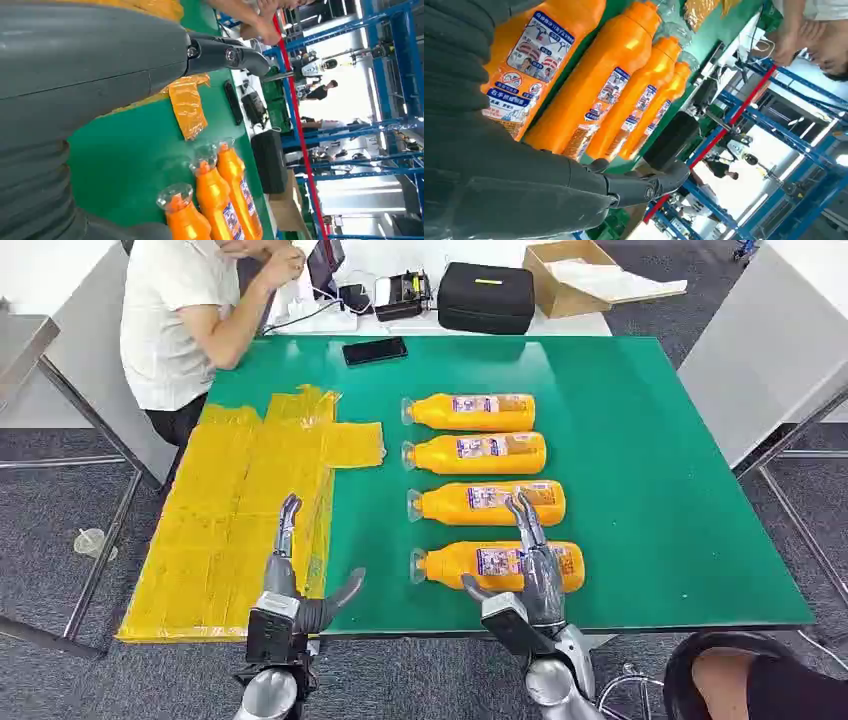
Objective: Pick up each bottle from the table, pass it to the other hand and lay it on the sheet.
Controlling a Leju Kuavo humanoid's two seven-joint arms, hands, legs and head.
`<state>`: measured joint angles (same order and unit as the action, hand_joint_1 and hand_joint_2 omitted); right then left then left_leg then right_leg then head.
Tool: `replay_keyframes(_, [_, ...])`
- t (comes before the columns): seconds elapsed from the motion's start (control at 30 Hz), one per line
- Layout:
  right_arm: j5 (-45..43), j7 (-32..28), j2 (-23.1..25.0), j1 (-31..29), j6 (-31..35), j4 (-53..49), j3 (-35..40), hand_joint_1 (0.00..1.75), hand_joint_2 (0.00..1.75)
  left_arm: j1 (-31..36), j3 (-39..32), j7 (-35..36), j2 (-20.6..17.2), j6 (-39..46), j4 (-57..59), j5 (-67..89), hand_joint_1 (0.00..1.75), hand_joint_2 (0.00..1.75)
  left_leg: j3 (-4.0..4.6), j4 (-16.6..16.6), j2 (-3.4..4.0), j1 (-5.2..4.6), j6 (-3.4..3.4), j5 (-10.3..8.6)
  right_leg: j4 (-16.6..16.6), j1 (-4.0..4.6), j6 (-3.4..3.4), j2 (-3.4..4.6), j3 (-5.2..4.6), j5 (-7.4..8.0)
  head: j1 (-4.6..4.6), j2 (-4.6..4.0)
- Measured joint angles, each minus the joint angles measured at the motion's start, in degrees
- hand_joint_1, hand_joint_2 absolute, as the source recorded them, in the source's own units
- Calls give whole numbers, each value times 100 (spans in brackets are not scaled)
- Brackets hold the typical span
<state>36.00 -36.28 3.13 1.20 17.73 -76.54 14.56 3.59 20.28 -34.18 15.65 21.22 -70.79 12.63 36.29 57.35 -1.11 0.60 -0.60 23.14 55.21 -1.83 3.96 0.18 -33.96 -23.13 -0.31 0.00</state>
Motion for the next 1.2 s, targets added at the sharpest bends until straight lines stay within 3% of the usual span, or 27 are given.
replay_keyframes(0.47, [619, 588, 20, 200, 116, -236, -217, 0, 175, -71, -4, 199, 20, -90, -48, 487, 0, 175, 0, 0, -1, 0, 0, 0, 0, 0, 0, 0, 2, 0, 0, 0])
replay_keyframes(0.97, [714, 662, 31, 200, 149, -236, -382, 0, 175, -125, -74, 201, 26, -103, -76, 525, 0, 175, 0, 0, 0, 0, 0, 0, 0, 0, 0, 0, 2, 0, 0, 0])
replay_keyframes(1.1, [1148, 875, 6, 200, 192, -236, -389, 0, 175, -125, -76, 212, 26, -103, -77, 557, 0, 175, -1, 0, 0, 0, 0, 0, 0, 0, 0, 0, 2, 0, 0, 0])
replay_keyframes(1.2, [2097, 1273, -219, 201, 227, -212, -382, 0, 175, -129, -76, 271, 26, -179, -83, 625, 0, 175, 0, 0, -4, 0, 0, 0, 0, -1, 0, -2, 3, 0, -2, 0])
